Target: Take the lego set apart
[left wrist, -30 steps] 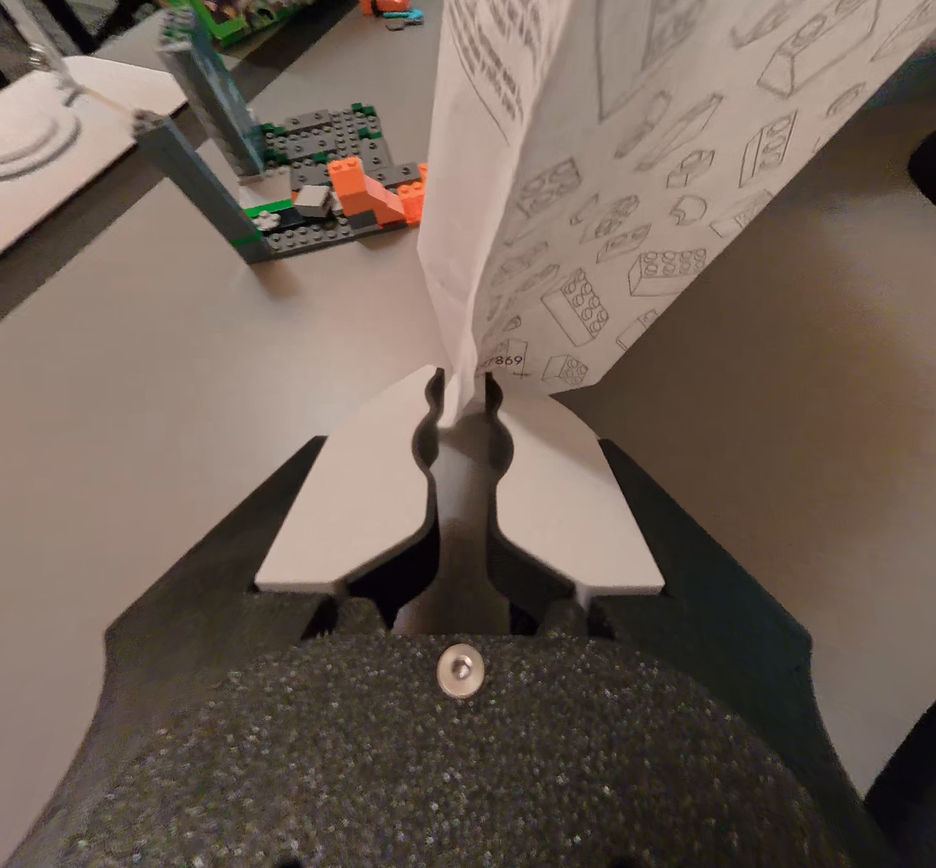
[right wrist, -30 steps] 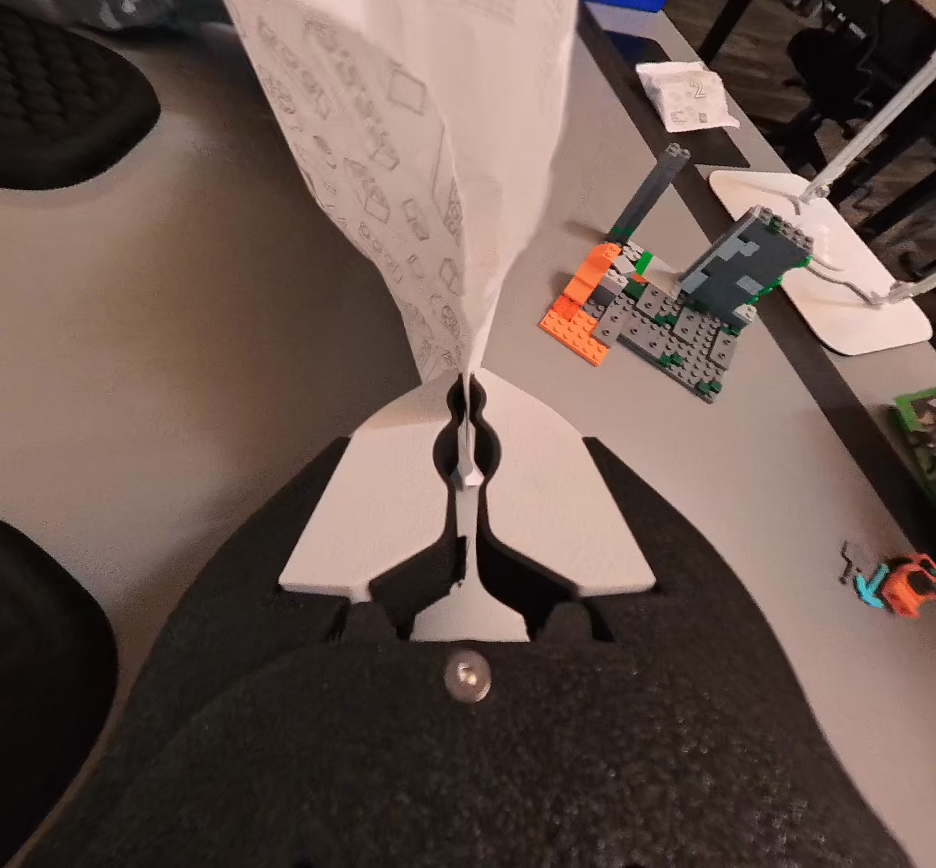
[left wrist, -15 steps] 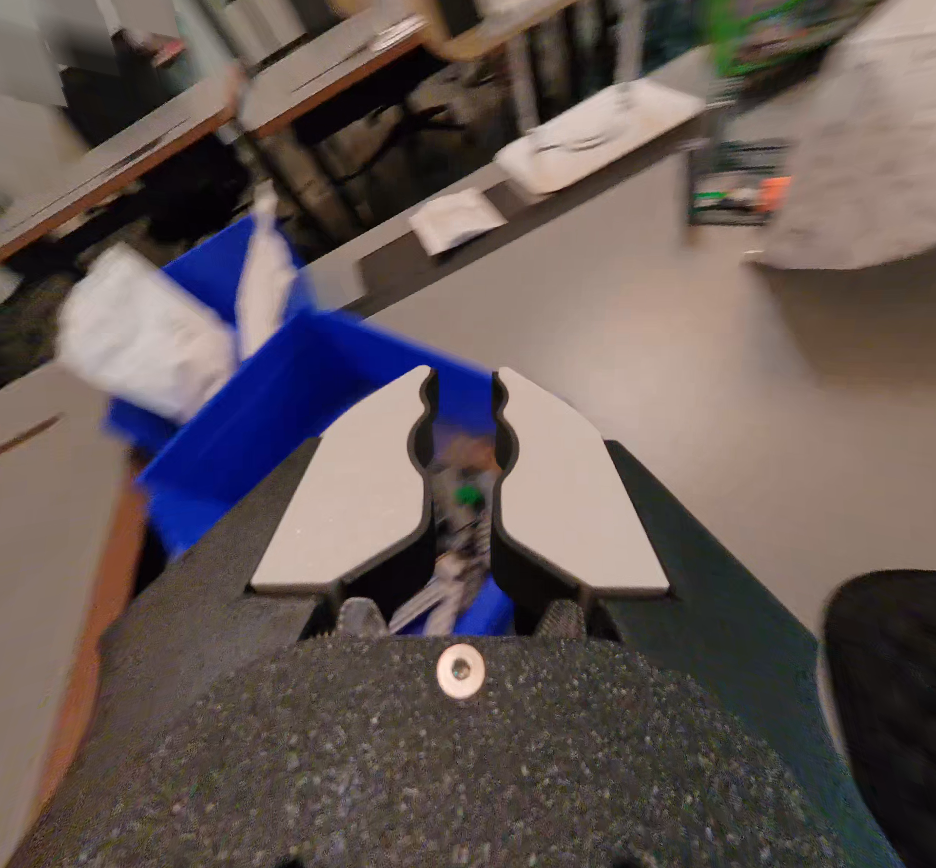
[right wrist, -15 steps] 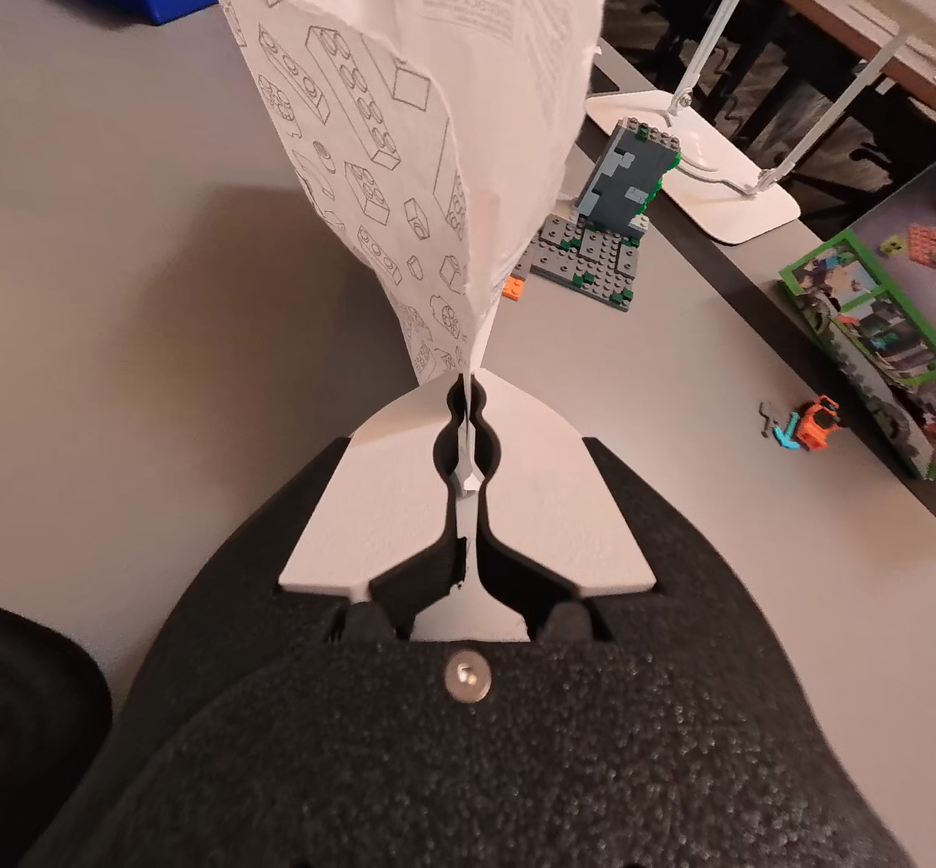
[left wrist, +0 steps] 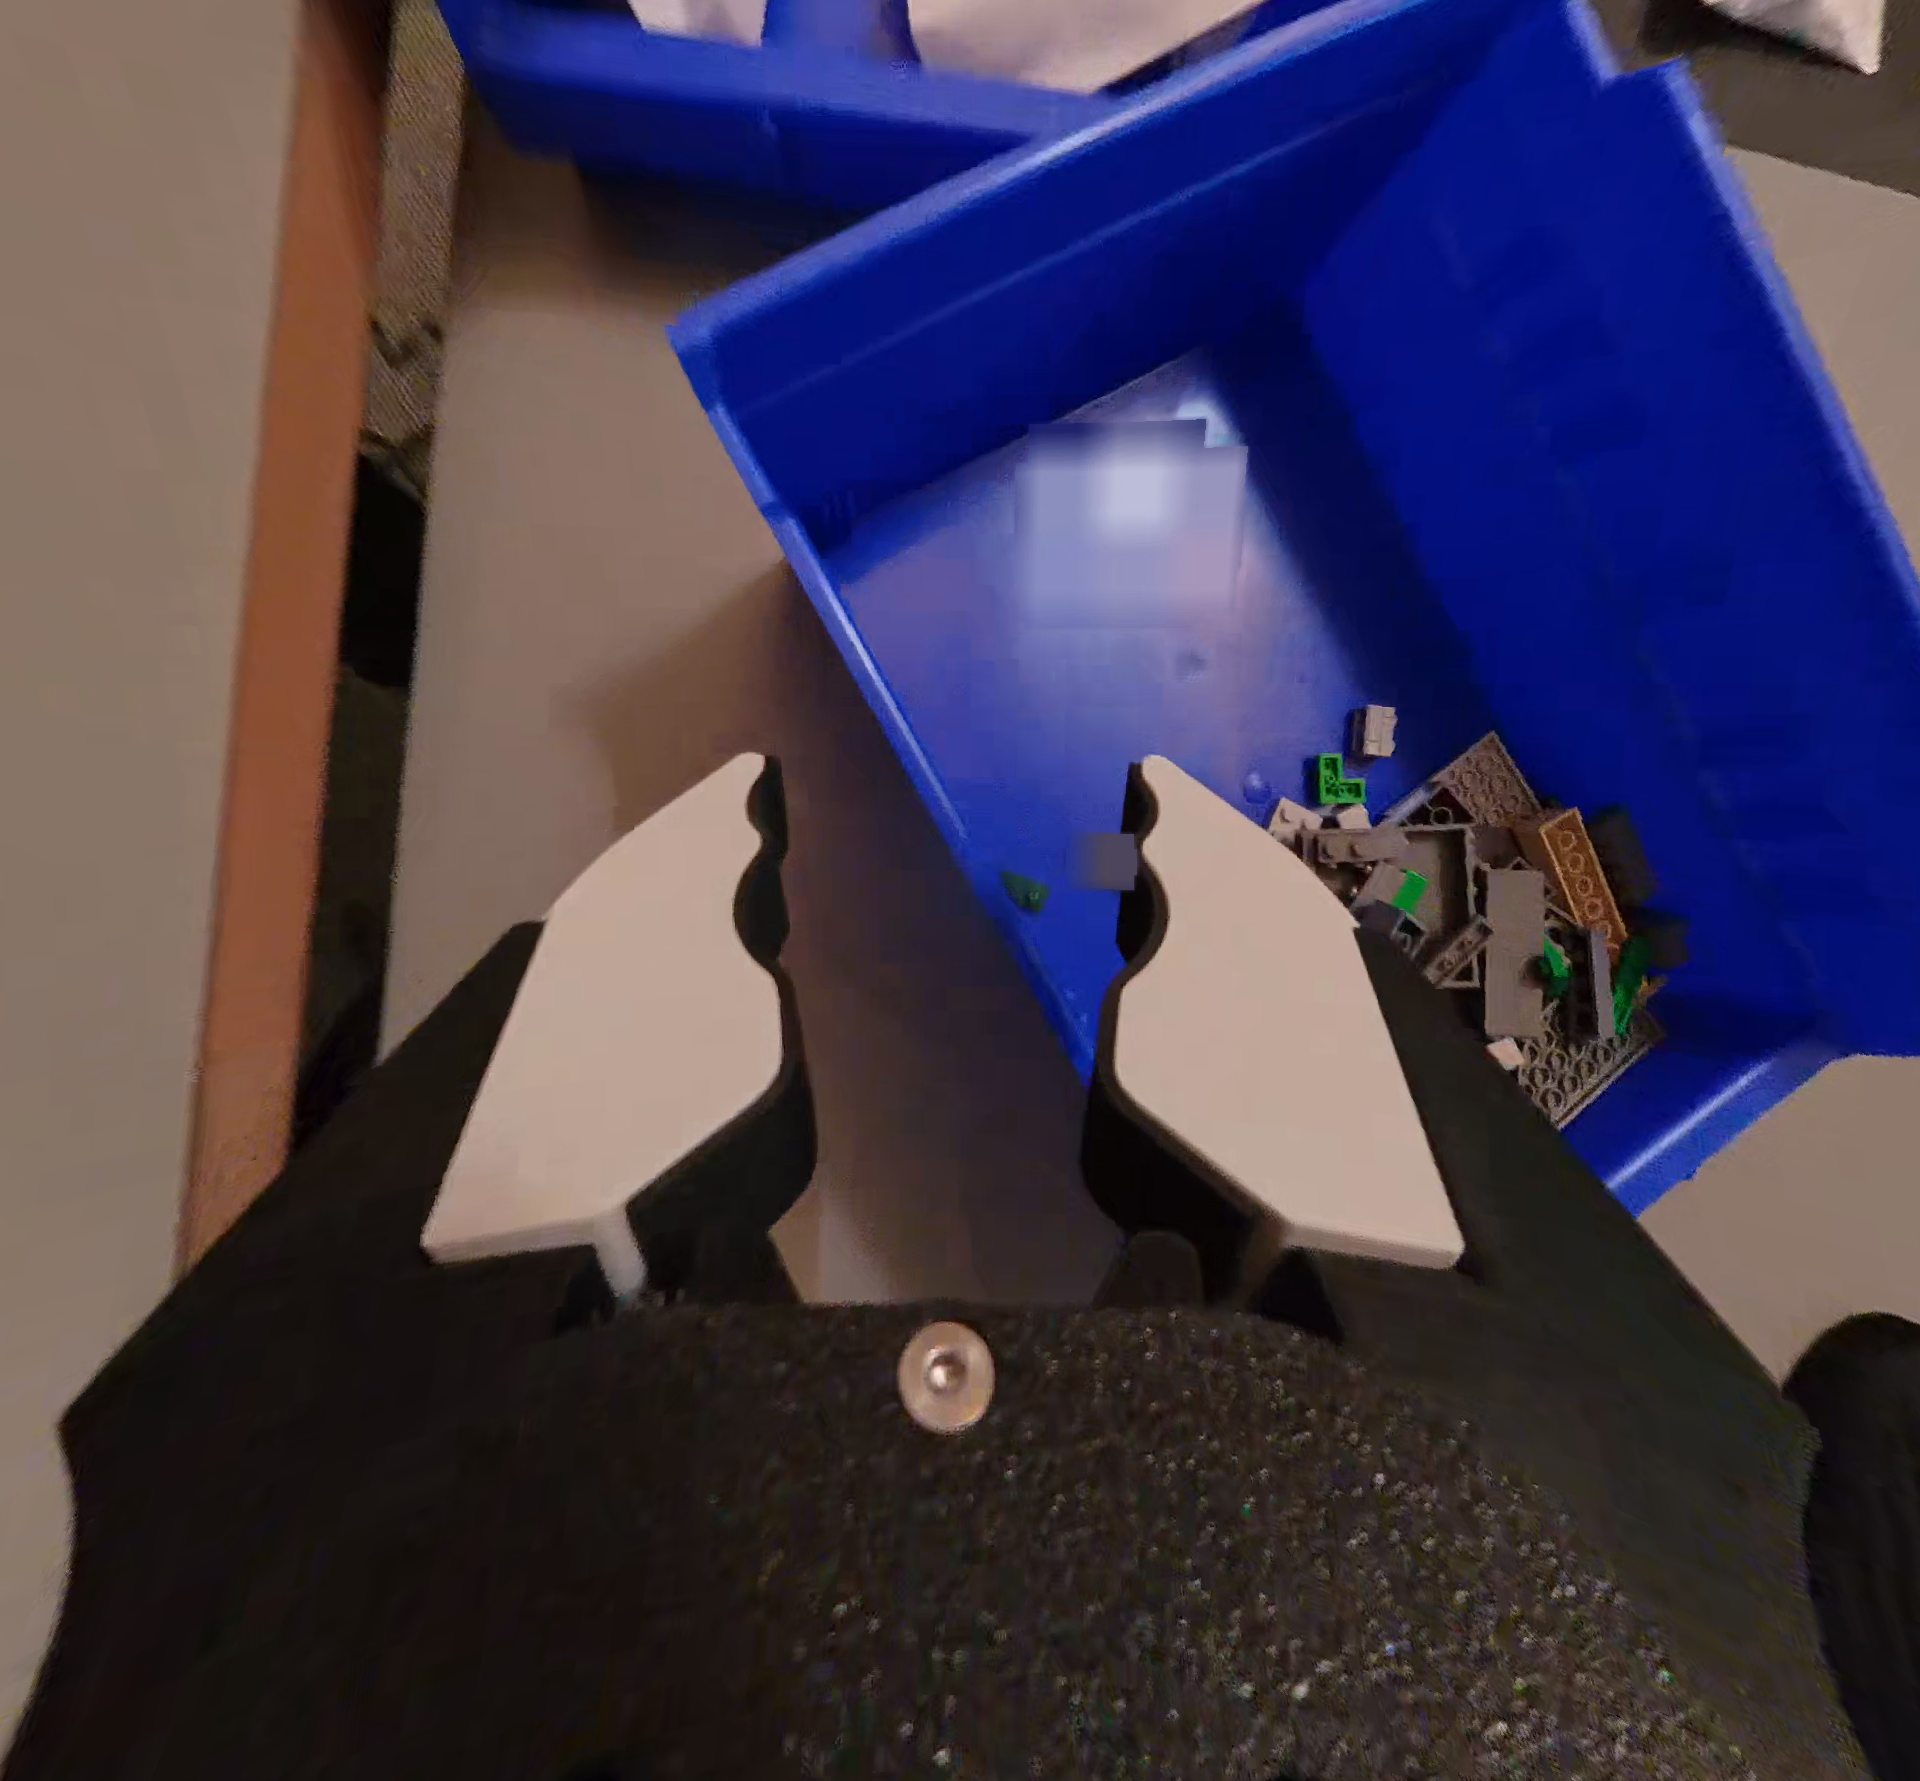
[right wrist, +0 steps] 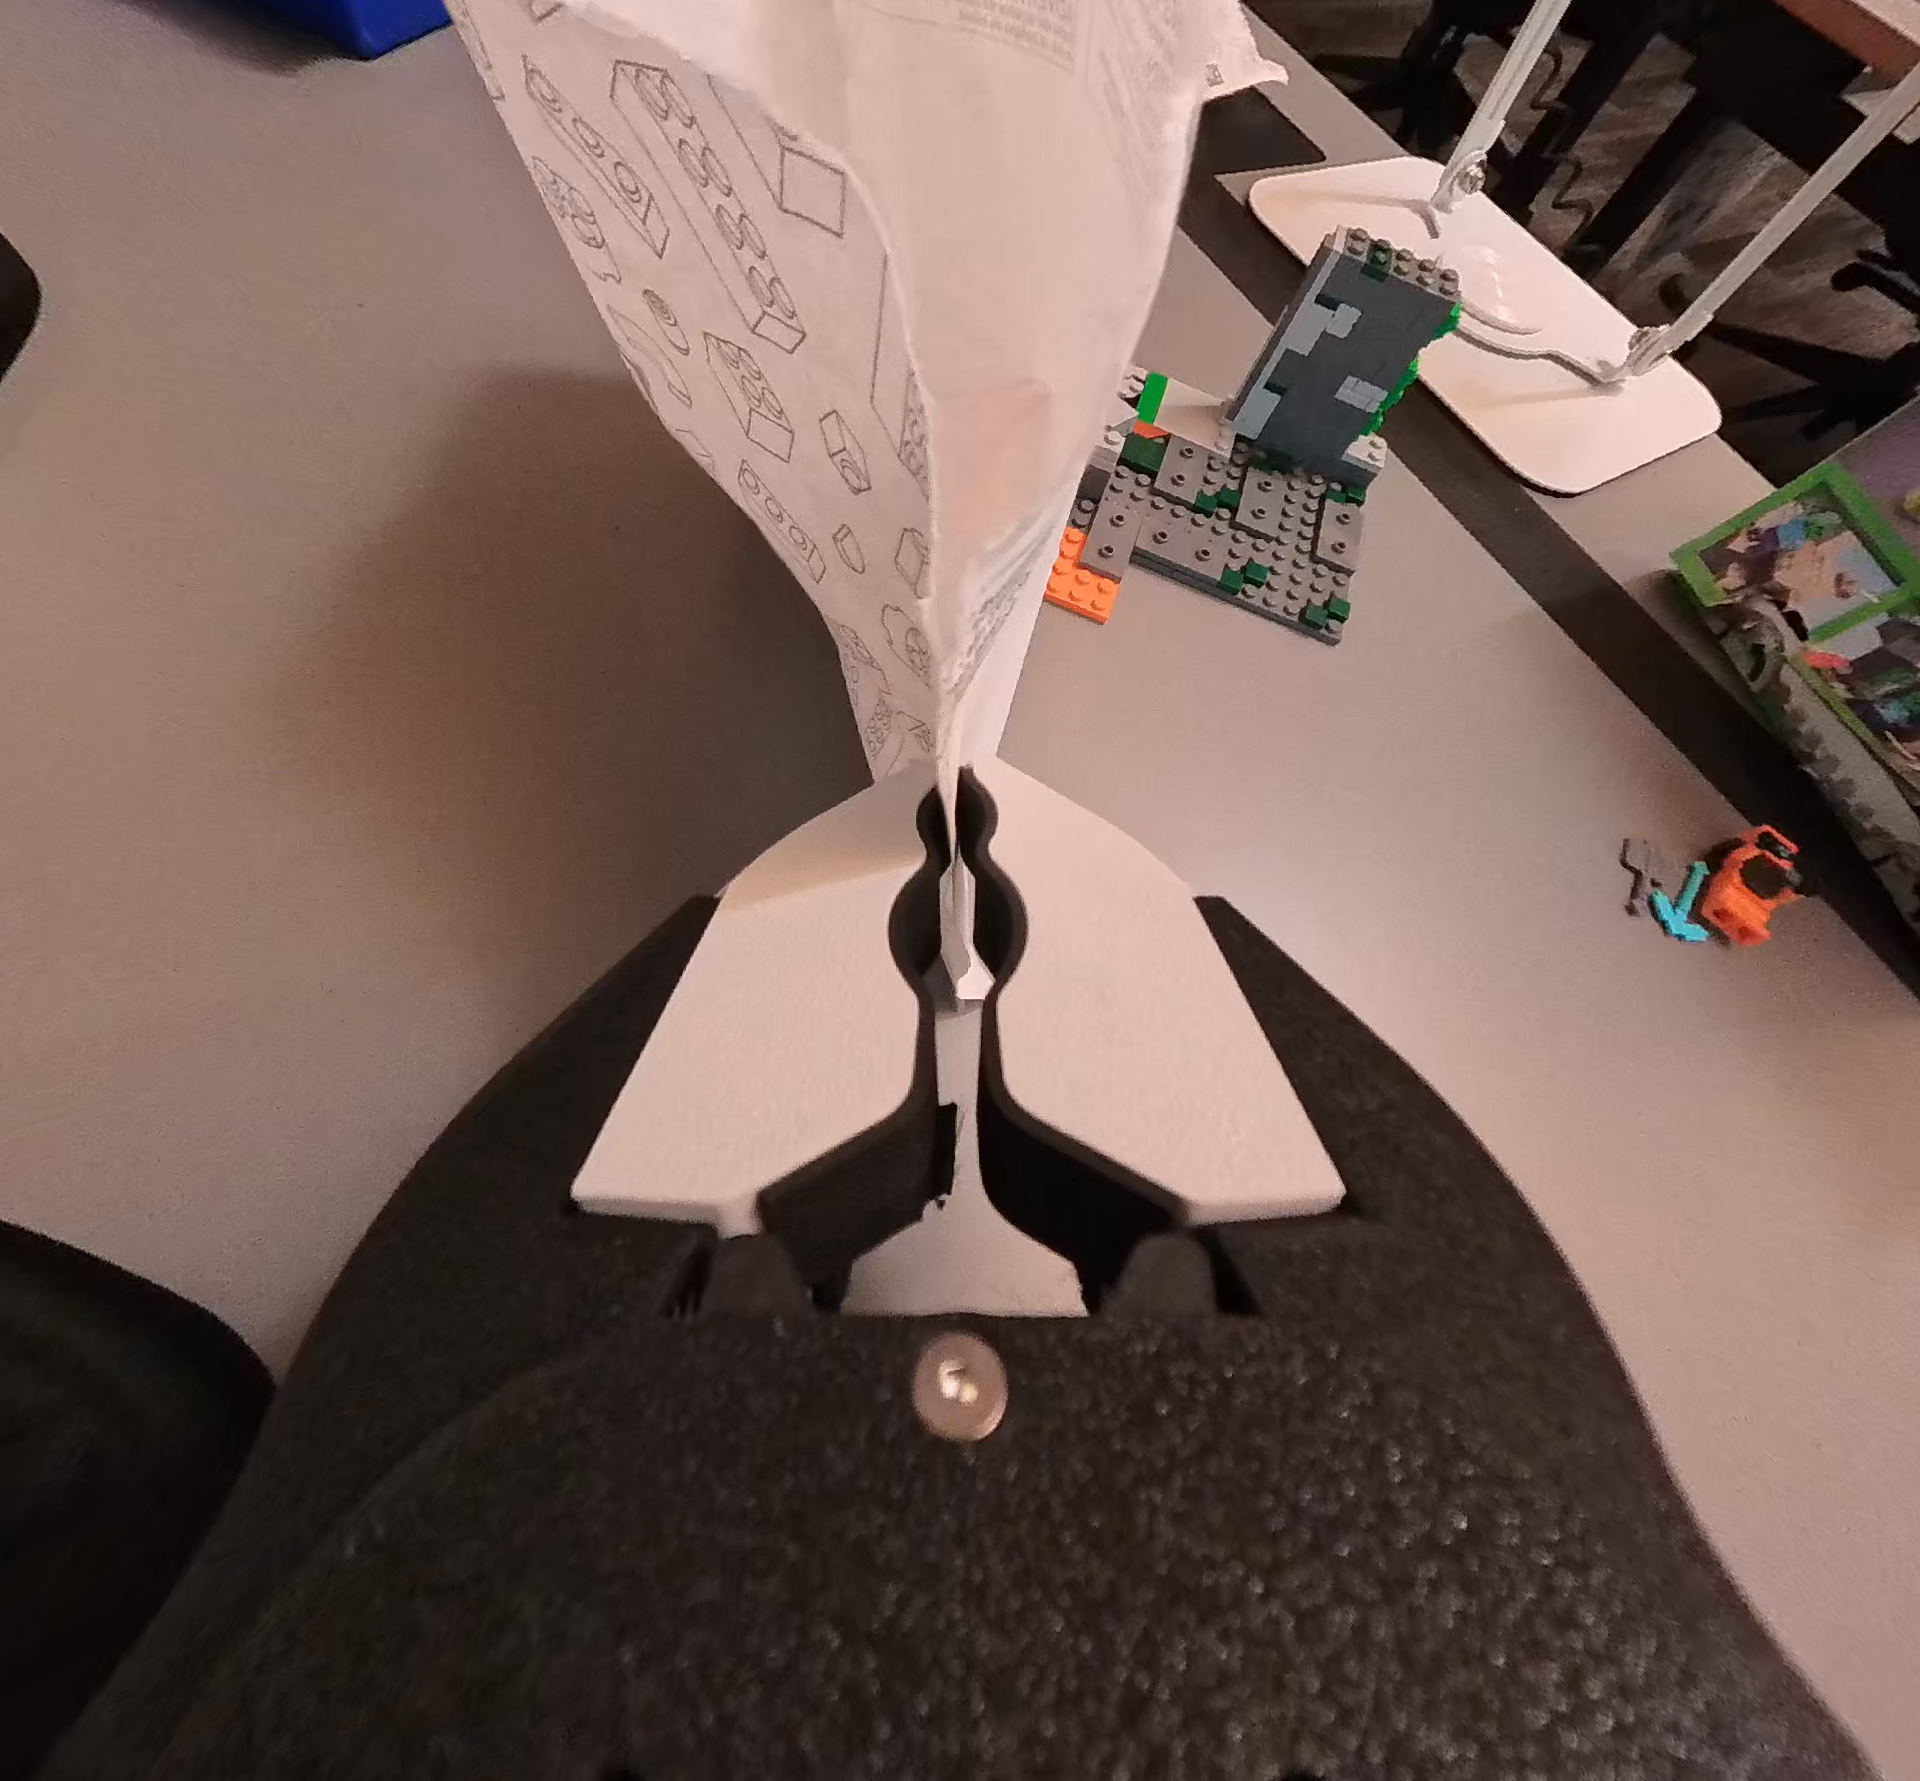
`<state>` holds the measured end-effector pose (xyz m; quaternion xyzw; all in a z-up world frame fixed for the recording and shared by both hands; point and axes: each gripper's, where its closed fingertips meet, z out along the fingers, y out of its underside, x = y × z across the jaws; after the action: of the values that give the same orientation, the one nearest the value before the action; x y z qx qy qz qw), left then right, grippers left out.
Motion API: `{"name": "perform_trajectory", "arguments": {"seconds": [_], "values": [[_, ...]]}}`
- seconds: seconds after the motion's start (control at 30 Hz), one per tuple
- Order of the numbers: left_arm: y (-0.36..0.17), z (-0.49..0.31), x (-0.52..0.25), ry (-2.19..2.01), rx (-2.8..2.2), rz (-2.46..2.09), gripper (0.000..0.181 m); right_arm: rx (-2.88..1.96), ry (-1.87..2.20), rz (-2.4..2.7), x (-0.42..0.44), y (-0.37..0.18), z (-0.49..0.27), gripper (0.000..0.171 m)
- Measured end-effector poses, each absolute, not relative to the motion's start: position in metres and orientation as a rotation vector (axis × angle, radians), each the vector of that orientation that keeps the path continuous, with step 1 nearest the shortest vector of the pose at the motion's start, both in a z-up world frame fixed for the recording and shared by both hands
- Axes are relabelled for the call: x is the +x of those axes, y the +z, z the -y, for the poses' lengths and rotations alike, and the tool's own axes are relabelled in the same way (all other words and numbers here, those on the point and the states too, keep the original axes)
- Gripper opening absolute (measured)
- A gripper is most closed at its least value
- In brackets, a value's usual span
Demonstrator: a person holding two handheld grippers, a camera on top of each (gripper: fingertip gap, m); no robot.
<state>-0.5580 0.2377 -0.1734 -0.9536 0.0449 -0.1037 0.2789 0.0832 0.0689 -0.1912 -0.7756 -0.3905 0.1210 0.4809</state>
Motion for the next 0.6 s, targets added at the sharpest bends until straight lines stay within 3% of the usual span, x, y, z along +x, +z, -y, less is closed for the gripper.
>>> {"name": "perform_trajectory", "arguments": {"seconds": [0.1, 0.43, 0.6], "values": [[-0.199, -0.244, -0.558, -0.325, -2.648, -0.071, 0.066, -1.887, 0.296, 0.963, 0.084, -0.191, -0.068, 0.000], [-0.233, -0.245, -0.554, -0.187, -2.827, 0.010, 0.010, -1.893, 0.293, 0.977, 0.081, -0.191, -0.072, 0.000], [-0.218, -0.232, -0.551, -0.102, -2.852, -0.042, 0.006, -1.900, 0.332, 0.963, 0.081, -0.191, -0.071, 0.000]]}}
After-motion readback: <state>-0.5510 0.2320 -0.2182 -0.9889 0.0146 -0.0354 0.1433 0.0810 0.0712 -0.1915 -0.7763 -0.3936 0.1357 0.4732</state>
